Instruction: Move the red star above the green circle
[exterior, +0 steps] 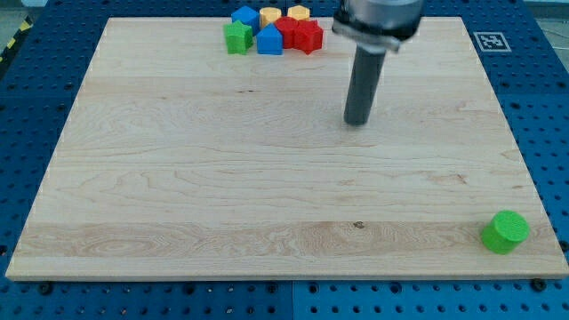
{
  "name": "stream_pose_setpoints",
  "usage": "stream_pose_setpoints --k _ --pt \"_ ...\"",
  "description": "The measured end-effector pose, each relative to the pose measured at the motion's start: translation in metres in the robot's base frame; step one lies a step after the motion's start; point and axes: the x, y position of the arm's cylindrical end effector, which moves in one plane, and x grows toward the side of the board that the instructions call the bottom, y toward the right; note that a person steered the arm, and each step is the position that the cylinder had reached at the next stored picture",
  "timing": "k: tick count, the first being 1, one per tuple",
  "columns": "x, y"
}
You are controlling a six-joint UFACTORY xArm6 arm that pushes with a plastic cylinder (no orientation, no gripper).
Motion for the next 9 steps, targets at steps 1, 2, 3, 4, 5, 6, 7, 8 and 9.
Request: stream_pose_setpoints --k 1,2,3,4,5,6,7,8,9 --pt "-0.054 0.002" --pt "-0.126 0.008" --pt "-0.176 0.013" --pt "-0.199 -0.005" --pt "-0.199 -0.037" --pt "-0.199 -0.077" --pt "-0.198 -0.086" --pt "-0.197 -0.083" --pt "-0.197 -0.071"
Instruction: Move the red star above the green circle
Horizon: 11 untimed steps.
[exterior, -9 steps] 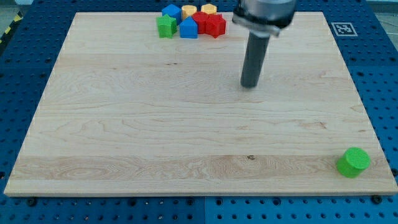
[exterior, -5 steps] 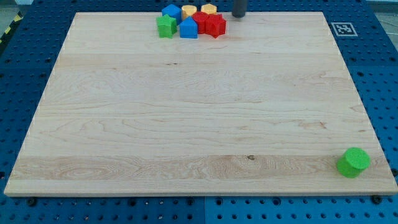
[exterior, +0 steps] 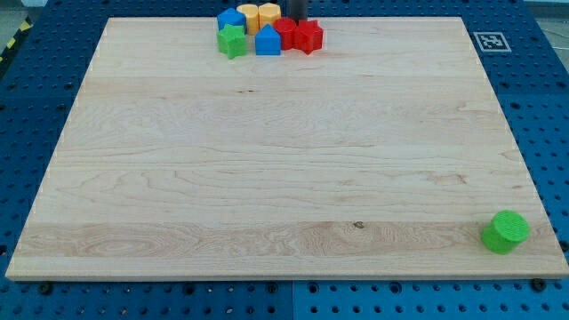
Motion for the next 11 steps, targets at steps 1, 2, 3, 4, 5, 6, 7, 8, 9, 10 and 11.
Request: stream_pose_setpoints --k 1,2,3,4,5,6,7,8,9,10,11 --pt "0.025 0.009" --pt "0.032 0.009" --pt "0.036 0.018" --pt "0.047 0.028" --pt "0.087 0.028" --pt "0.092 0.027" --pt "0.129 0.025" --pt "0.132 0.009" --pt "0.134 -0.023" --pt "0.144 -0.041" --pt "0.161 -0.064"
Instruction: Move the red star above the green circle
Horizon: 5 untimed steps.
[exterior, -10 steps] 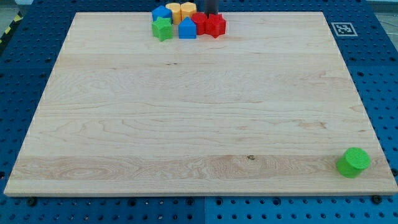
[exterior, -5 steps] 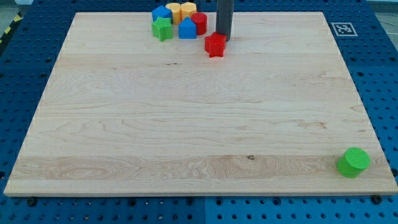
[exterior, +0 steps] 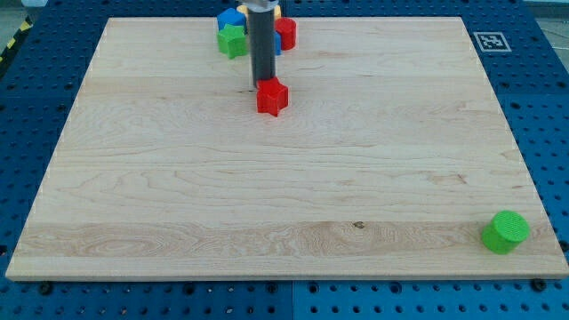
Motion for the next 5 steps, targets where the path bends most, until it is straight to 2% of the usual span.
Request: stream_pose_setpoints --k 1,5 --pt "0.024 -0.009" --pt "0.027 0.020"
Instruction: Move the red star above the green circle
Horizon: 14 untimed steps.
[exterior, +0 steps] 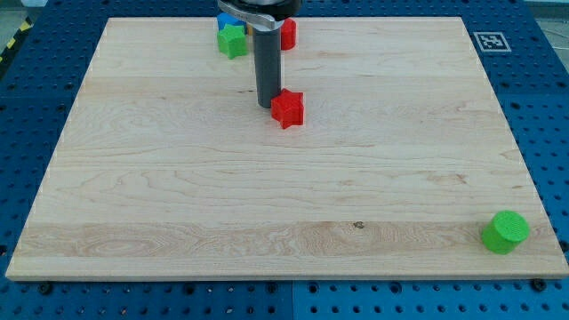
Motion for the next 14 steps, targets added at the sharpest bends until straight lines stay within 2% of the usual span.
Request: stream_pose_setpoints --k 2,5,8,11,14 --pt "0.029 0.014" --pt "0.020 0.033" --pt "0.044 0.076" --pt "0.106 0.087" --pt "0.108 0.162"
